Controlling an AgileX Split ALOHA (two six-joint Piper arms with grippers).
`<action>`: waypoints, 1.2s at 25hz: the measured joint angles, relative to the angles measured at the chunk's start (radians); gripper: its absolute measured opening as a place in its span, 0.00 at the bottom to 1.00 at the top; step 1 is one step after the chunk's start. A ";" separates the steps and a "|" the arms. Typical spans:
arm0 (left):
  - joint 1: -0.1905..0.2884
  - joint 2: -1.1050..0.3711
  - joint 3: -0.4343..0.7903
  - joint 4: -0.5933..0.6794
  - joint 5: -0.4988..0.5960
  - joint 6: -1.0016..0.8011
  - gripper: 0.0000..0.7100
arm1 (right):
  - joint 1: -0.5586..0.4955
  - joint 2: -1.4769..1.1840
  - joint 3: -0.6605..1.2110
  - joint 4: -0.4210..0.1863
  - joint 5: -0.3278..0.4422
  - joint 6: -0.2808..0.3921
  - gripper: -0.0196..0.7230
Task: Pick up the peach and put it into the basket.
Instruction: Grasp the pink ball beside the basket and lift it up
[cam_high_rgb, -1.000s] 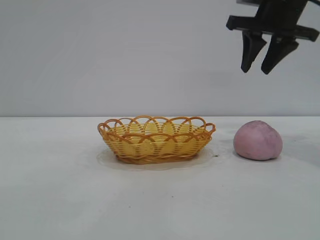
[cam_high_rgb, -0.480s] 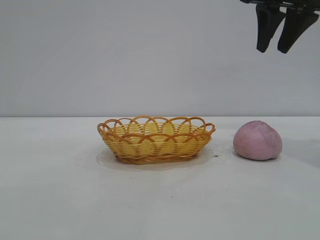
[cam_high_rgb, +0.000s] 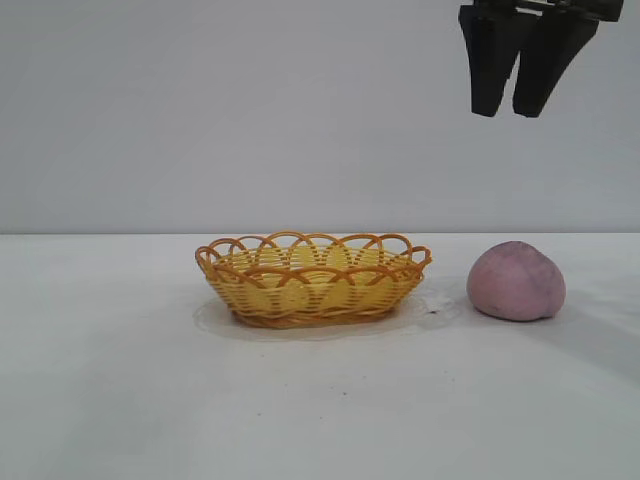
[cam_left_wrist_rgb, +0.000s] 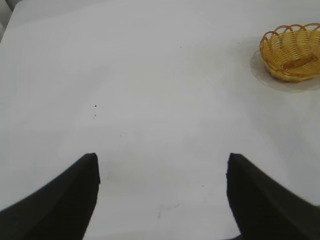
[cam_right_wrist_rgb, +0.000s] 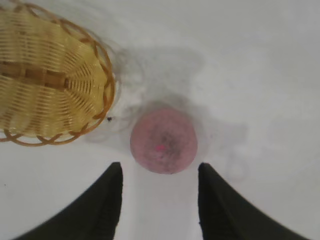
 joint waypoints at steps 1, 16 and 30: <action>0.000 0.000 0.000 0.000 0.000 0.000 0.74 | 0.000 0.008 0.000 -0.002 0.000 0.002 0.42; 0.000 0.000 0.000 0.000 0.000 0.000 0.74 | 0.000 0.227 0.000 0.003 0.000 0.009 0.42; 0.000 0.000 0.000 0.000 0.000 0.000 0.74 | 0.000 0.254 -0.027 -0.041 -0.004 0.010 0.03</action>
